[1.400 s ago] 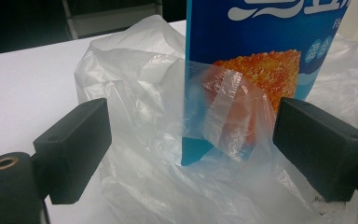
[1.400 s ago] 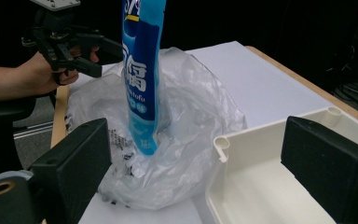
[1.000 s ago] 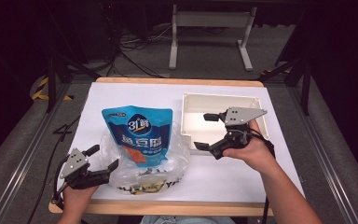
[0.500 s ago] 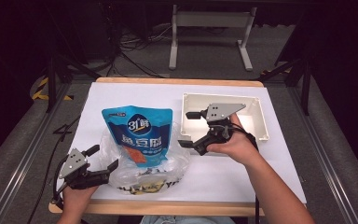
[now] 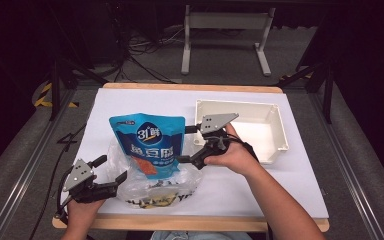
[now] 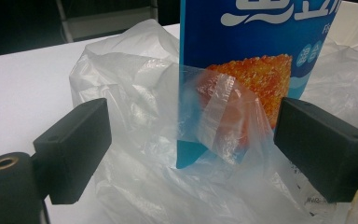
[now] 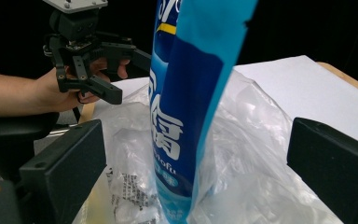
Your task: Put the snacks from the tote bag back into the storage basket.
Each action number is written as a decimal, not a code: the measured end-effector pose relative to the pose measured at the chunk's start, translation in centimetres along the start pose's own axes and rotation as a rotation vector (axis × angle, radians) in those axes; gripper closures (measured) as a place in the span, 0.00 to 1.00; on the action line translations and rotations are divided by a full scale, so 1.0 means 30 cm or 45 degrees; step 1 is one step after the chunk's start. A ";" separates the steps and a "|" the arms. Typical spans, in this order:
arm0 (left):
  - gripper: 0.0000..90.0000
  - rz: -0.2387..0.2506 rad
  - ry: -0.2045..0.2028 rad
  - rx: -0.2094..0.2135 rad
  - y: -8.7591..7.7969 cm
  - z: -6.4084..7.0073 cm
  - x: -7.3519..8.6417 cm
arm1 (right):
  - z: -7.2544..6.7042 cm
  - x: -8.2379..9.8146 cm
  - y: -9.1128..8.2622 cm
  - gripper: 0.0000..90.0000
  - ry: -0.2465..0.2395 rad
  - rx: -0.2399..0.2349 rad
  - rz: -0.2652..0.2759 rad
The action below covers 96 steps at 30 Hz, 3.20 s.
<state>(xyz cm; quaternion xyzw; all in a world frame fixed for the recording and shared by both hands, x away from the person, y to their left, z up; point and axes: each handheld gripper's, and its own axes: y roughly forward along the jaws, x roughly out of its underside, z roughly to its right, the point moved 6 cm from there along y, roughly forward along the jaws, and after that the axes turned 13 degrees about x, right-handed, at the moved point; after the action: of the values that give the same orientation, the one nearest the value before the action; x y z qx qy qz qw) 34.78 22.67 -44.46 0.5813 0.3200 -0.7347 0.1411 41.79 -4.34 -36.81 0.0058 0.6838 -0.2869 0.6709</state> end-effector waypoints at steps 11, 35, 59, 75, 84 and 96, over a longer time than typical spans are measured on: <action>0.13 0.008 -0.007 0.001 -0.001 0.000 -0.001 | -0.041 0.030 0.106 0.10 -0.035 -0.013 -0.009; 0.13 0.007 -0.009 0.003 0.000 -0.001 0.000 | -0.045 0.072 0.171 0.19 -0.058 0.046 0.074; 0.13 0.012 -0.015 0.000 0.002 -0.002 0.000 | -0.070 0.099 0.182 0.65 -0.011 0.038 -0.009; 0.13 0.024 -0.009 -0.002 -0.005 -0.002 -0.003 | -0.086 0.014 0.170 0.66 -0.053 0.063 -0.014; 0.13 0.016 -0.011 0.000 -0.004 -0.001 -0.003 | -0.073 -0.054 0.131 0.66 -0.059 0.075 0.004; 0.13 0.020 -0.002 0.005 0.000 0.002 -0.003 | -0.047 -0.155 0.081 0.65 -0.103 0.085 0.019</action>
<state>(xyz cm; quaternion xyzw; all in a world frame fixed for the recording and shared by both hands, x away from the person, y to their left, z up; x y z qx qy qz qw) 34.76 22.63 -44.36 0.5835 0.3140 -0.7345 0.1461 41.92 0.01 -33.56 0.0216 0.6461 -0.3045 0.6995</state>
